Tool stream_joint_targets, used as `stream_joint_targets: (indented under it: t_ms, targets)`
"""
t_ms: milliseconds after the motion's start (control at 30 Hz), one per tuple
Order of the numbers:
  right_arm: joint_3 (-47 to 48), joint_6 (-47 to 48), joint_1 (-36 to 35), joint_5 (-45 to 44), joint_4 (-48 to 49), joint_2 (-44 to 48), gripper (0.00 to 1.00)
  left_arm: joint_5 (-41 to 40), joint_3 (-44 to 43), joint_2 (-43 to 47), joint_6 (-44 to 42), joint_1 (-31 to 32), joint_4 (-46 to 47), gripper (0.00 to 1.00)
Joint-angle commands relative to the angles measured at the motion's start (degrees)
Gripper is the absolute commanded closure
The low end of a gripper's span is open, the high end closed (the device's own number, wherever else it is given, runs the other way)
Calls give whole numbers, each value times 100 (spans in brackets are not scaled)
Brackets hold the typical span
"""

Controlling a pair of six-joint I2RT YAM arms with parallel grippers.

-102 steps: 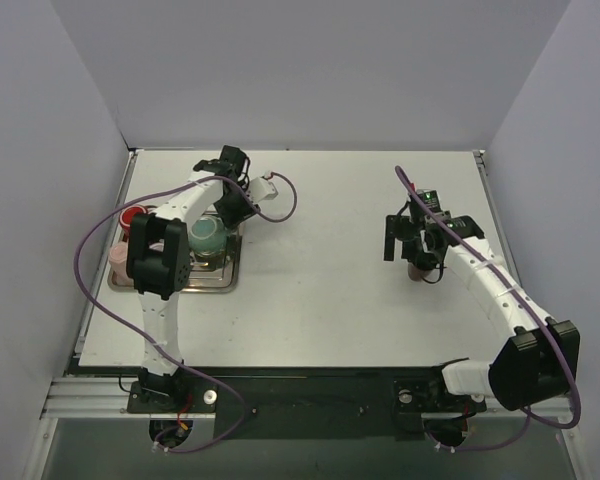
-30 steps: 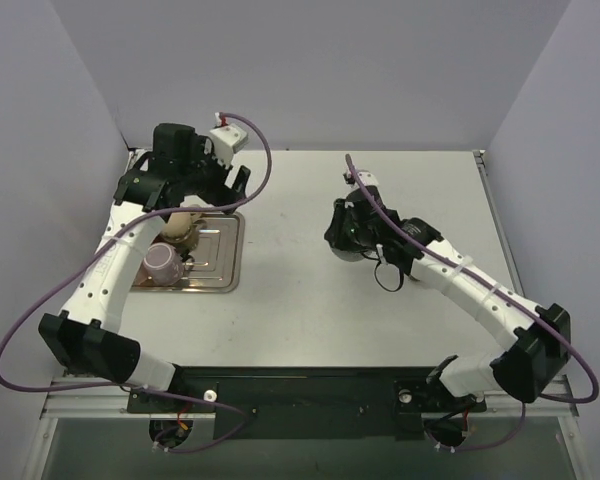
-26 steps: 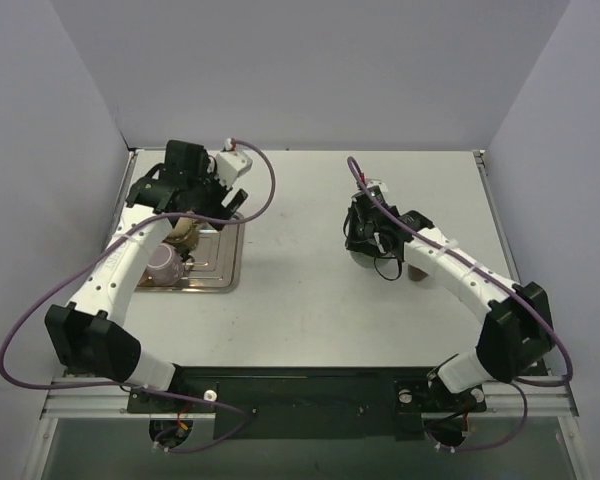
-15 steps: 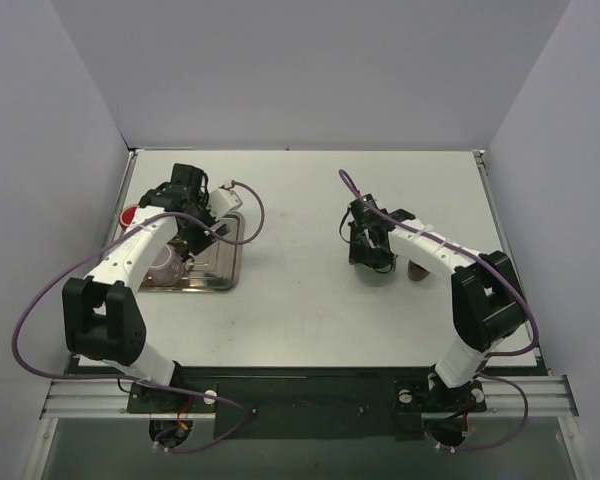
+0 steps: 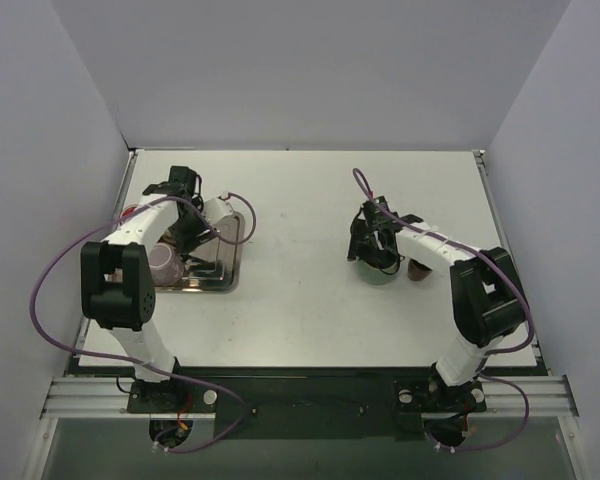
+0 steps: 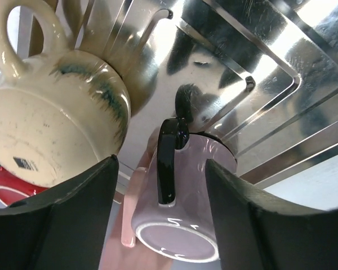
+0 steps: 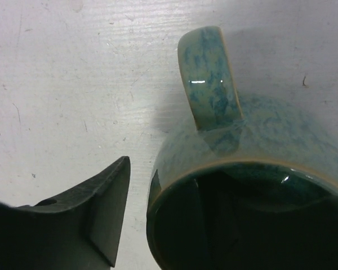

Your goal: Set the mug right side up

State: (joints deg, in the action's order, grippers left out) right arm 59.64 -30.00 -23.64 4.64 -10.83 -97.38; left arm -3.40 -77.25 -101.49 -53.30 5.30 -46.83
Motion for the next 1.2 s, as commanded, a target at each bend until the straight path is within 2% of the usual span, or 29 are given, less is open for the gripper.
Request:
stream_joint_targets:
  t_ms: [0, 67, 133, 267, 333, 367, 400, 433, 633, 700, 800, 867, 967, 1000, 1033, 1167]
  targets:
    - [57, 90, -62, -7, -340, 517, 49, -81, -325, -344, -286, -3, -335, 32]
    - [118, 152, -149, -226, -524, 754, 36, -266, -352, -485, -243, -3, -449, 37]
    - [206, 239, -255, -419, -752, 966, 31, -406, -343, -581, -225, -3, -485, 37]
    - [285, 345, -448, -675, -982, 1362, 29, -775, -141, -705, -295, -11, -38, 37]
    - [277, 337, -527, -745, -1026, 1538, 29, -785, -193, -827, -199, -3, -28, 48]
    - [285, 337, -554, -798, -1096, 1643, 29, -768, -272, -863, -164, 6, -115, 69]
    - [303, 337, -615, -938, -1158, 1696, 29, -698, -316, -907, -42, 24, -186, 80]
    - [320, 372, -642, -1000, -1280, 1801, 28, -636, -386, -899, -14, 41, -369, 100]
    - [663, 600, -1124, -1519, -1808, 2477, 23, 339, -615, 84, 328, 243, -818, 100]
    - [777, 574, -1309, -1572, -1800, 2758, 23, 1083, -887, 453, 670, 305, -915, 100]
    - [874, 399, -1757, -1773, -1598, 3128, 21, 1867, -1369, 806, 1634, 357, -863, 100]
    - [813, 284, -2318, -1906, -1108, 3348, 18, 2368, -1476, 1069, 2398, 419, -679, 100]
    - [568, 188, -2908, -1198, 181, 3437, 16, 3167, -1424, 1631, 3315, 577, -74, 100]
    - [514, 126, -2936, -898, 535, 3410, 15, 3300, -1415, 1737, 3683, 682, 76, 100]
    - [349, -66, -2936, -173, 1243, 3323, 13, 3685, -1424, 1869, 3973, 813, 138, 100]
    - [426, -488, -2936, 764, 2319, 2893, 13, 4695, -1872, 1870, 4641, 1262, -116, 100]
